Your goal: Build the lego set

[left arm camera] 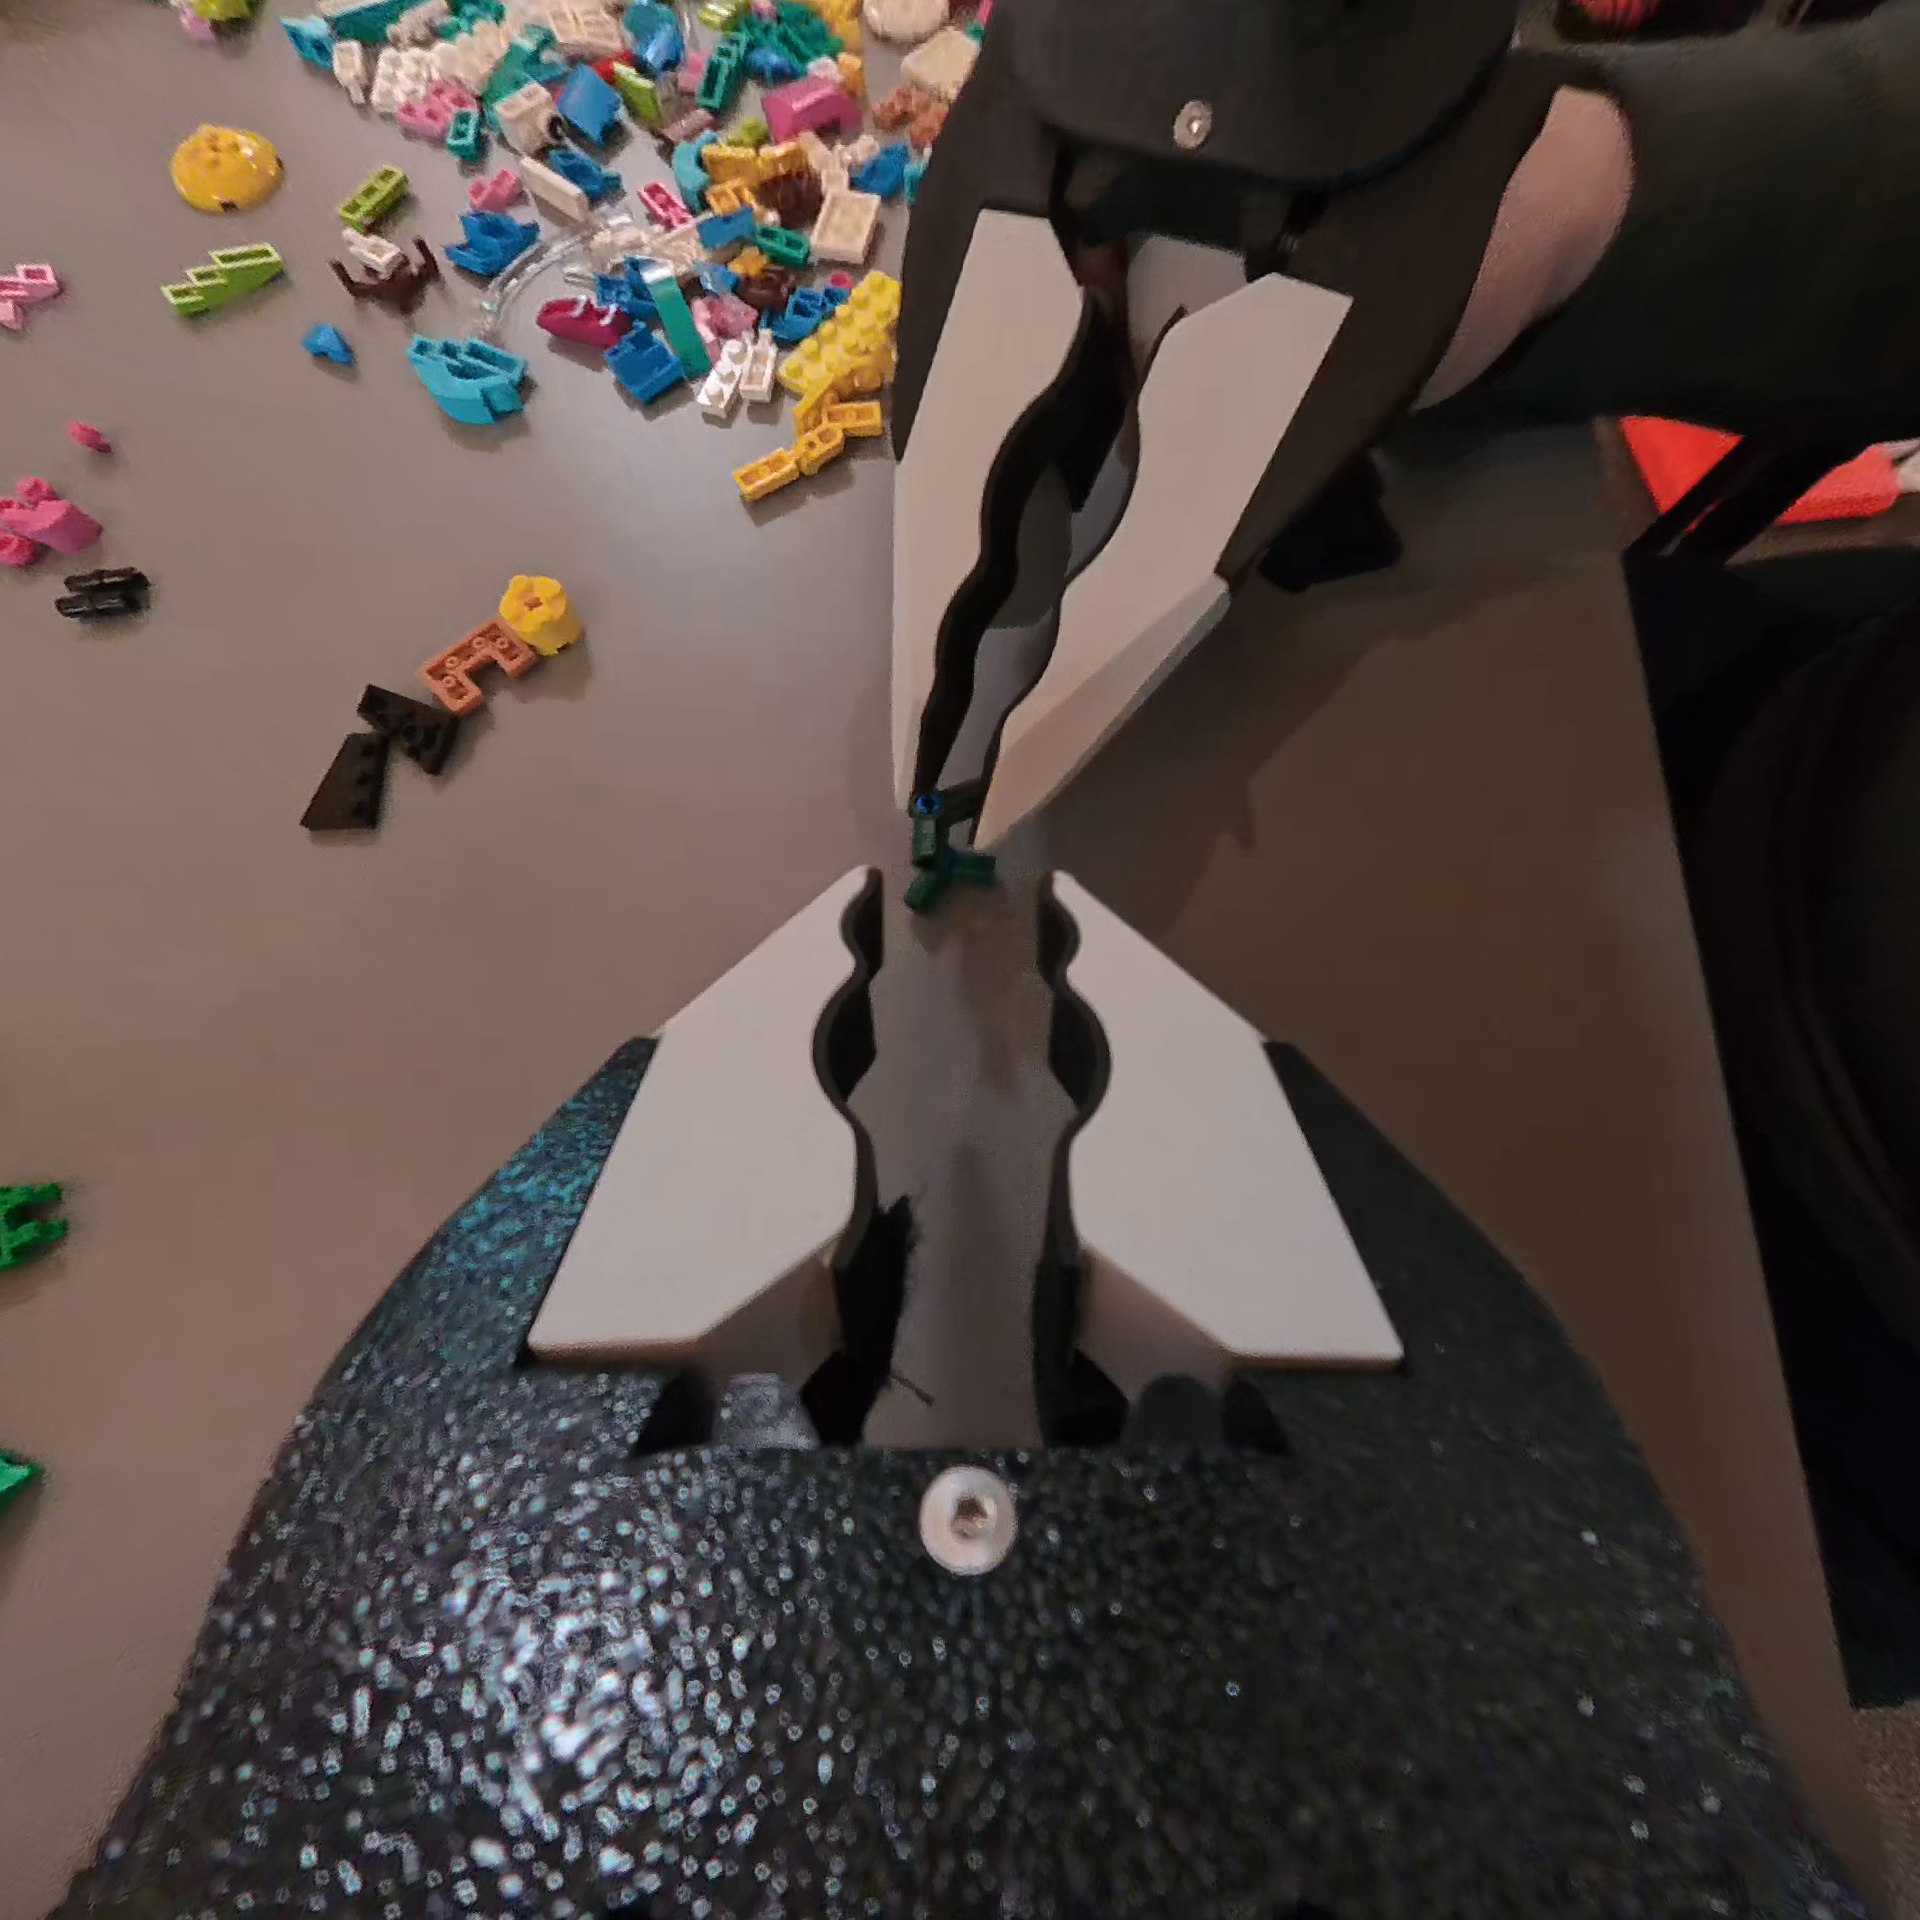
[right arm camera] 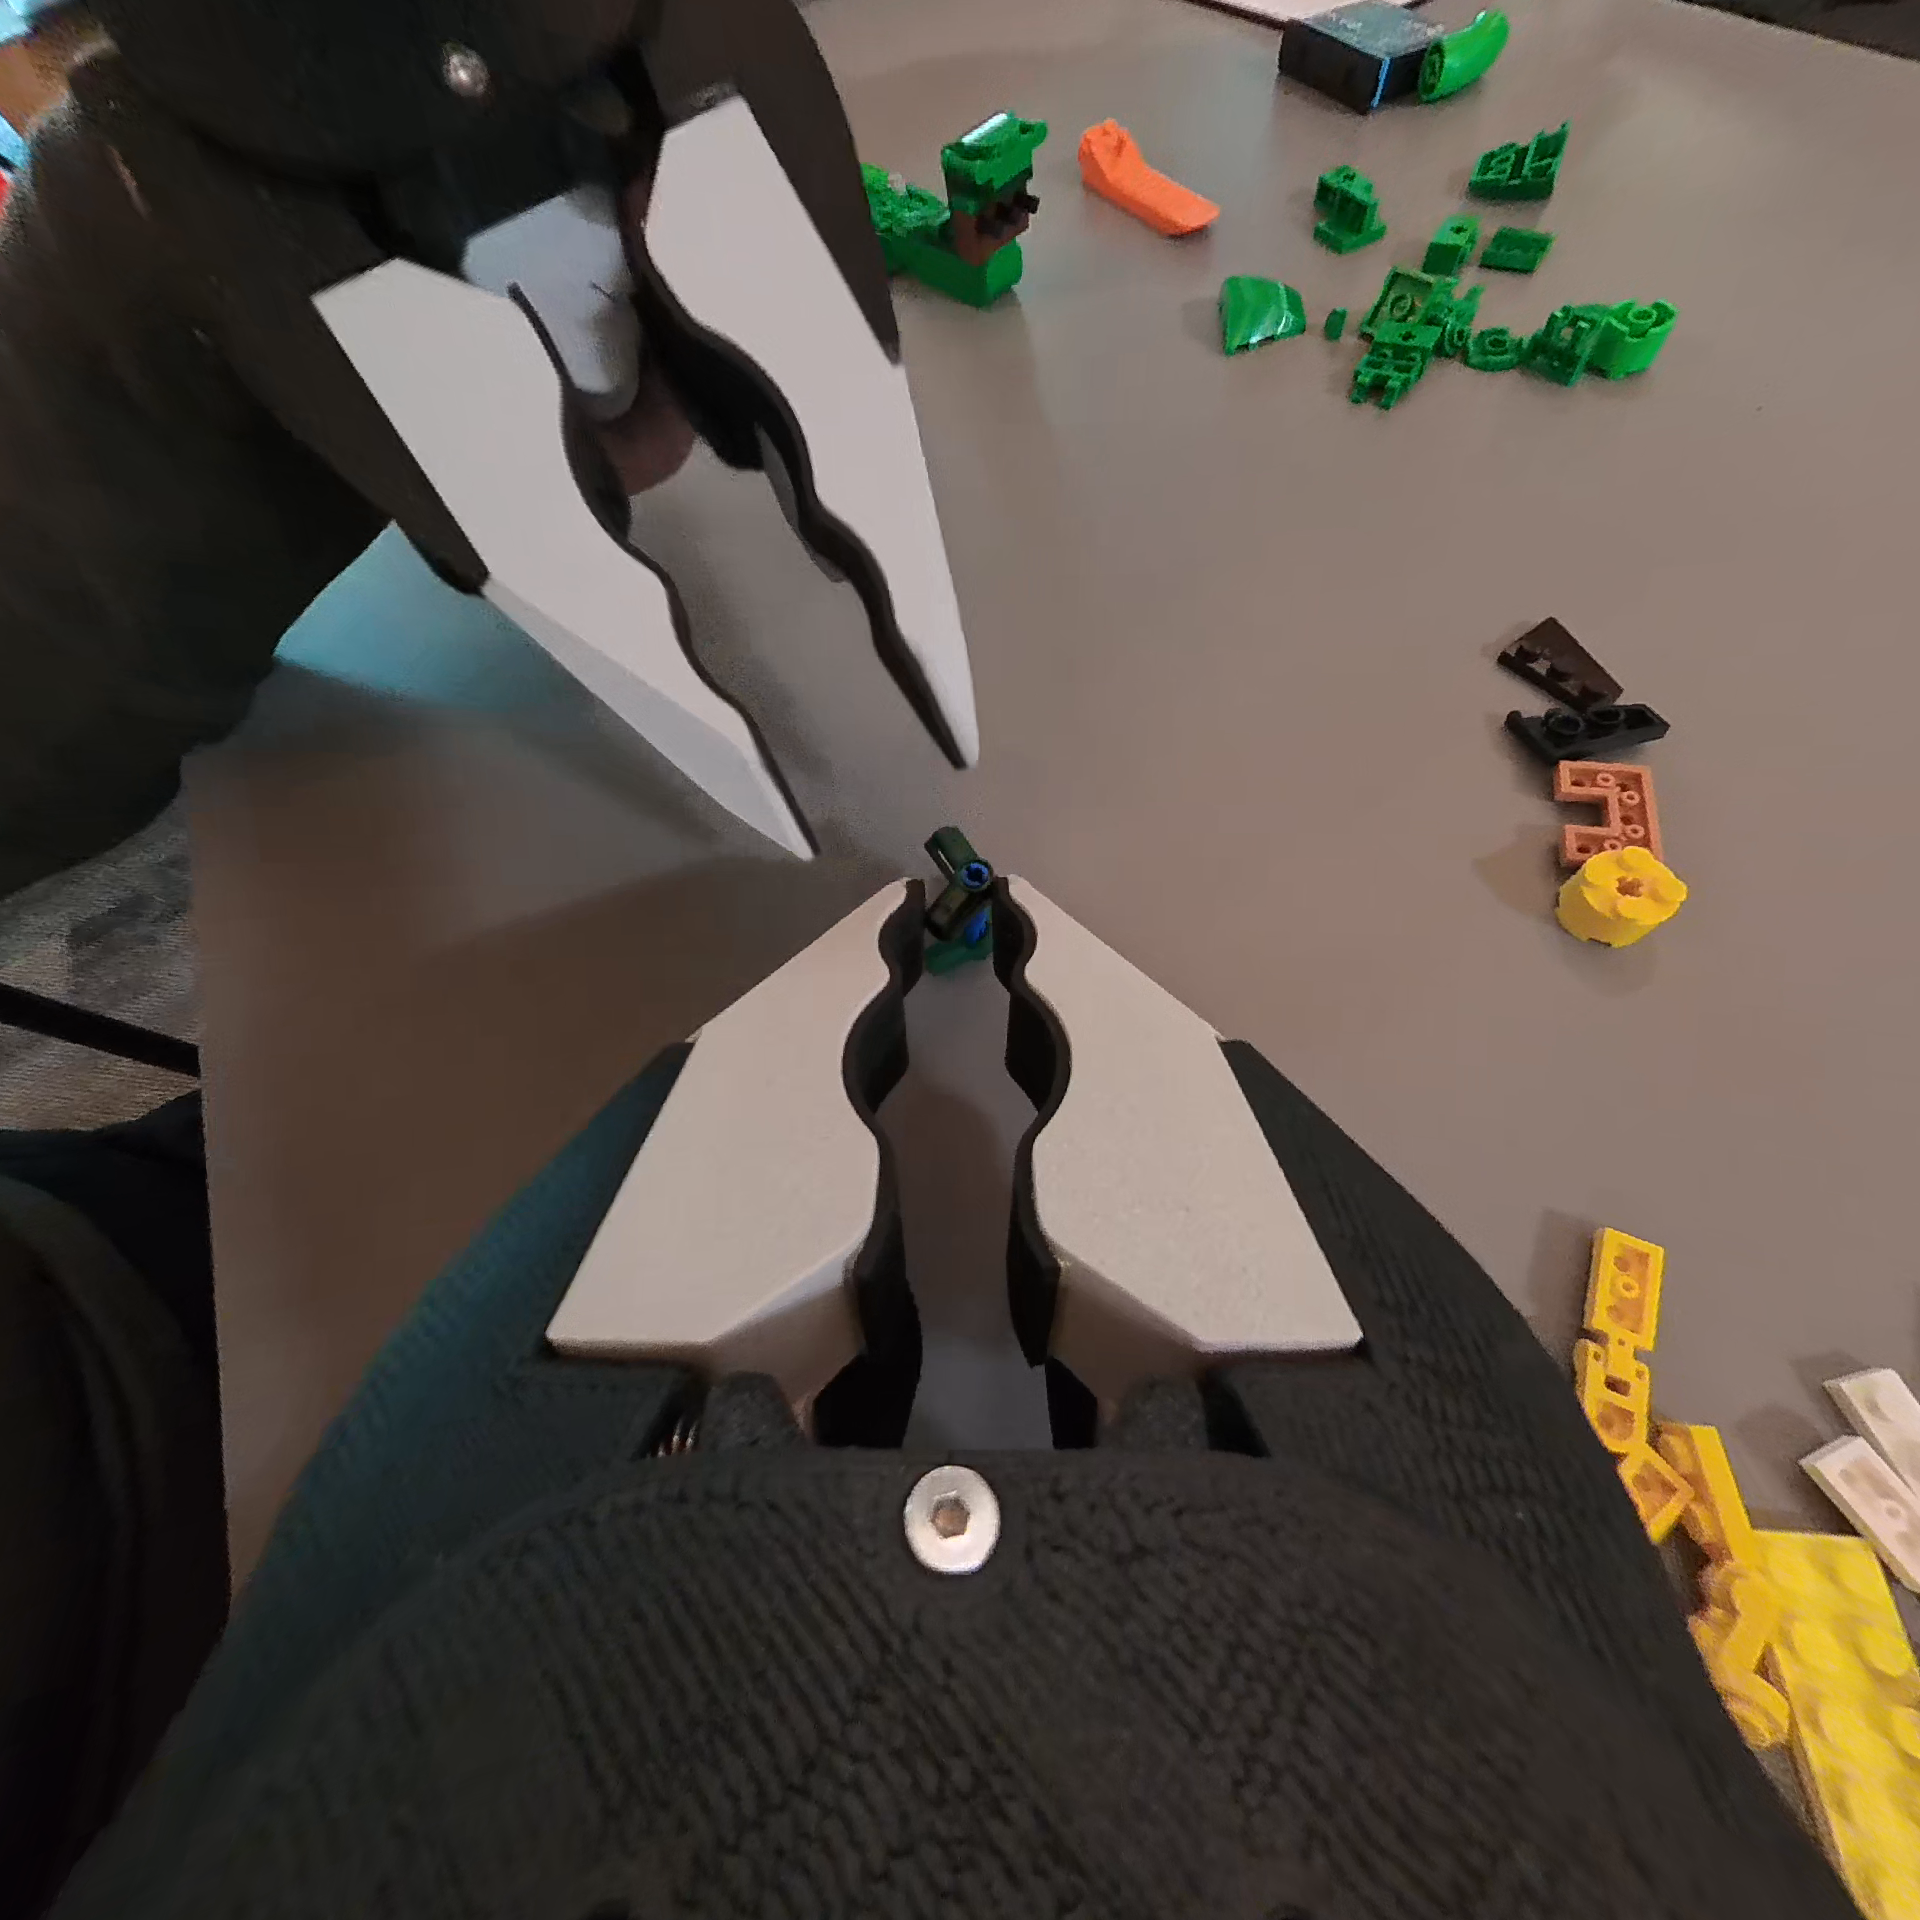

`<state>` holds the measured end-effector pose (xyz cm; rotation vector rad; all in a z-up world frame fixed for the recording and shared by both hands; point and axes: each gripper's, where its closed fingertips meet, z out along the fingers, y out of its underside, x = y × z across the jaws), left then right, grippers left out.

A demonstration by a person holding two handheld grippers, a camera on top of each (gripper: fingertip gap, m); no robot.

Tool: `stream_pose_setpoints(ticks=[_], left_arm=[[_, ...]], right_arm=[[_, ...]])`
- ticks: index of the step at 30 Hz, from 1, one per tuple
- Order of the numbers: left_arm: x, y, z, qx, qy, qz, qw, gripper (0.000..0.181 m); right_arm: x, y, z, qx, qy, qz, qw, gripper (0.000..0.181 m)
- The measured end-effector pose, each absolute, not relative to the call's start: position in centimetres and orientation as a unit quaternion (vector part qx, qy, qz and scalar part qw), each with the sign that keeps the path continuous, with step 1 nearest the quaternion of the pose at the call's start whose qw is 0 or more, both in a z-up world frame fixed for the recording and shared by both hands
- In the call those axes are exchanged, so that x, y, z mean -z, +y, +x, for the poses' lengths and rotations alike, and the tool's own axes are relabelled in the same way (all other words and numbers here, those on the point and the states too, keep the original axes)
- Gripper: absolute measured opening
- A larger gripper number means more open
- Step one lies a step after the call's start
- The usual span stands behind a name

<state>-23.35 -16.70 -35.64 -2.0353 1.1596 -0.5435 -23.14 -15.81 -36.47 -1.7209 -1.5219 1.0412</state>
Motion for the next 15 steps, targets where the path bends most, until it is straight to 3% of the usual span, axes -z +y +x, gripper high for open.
stream_pose_setpoints(ticks=[5, 15], left_arm=[[37.6, -16.5, -23.7, 0.195, 0.453, -0.802, 0.336, 0.041], [38.6, -16.3, -24.2, 0.182, 0.458, -0.807, 0.326, 0.022]], right_arm=[[36.8, -15.6, -23.1, -0.391, -0.572, -0.658, 0.294, 0.006], [37.2, -16.1, -23.1, -0.375, -0.599, -0.645, 0.291, 0.005]])
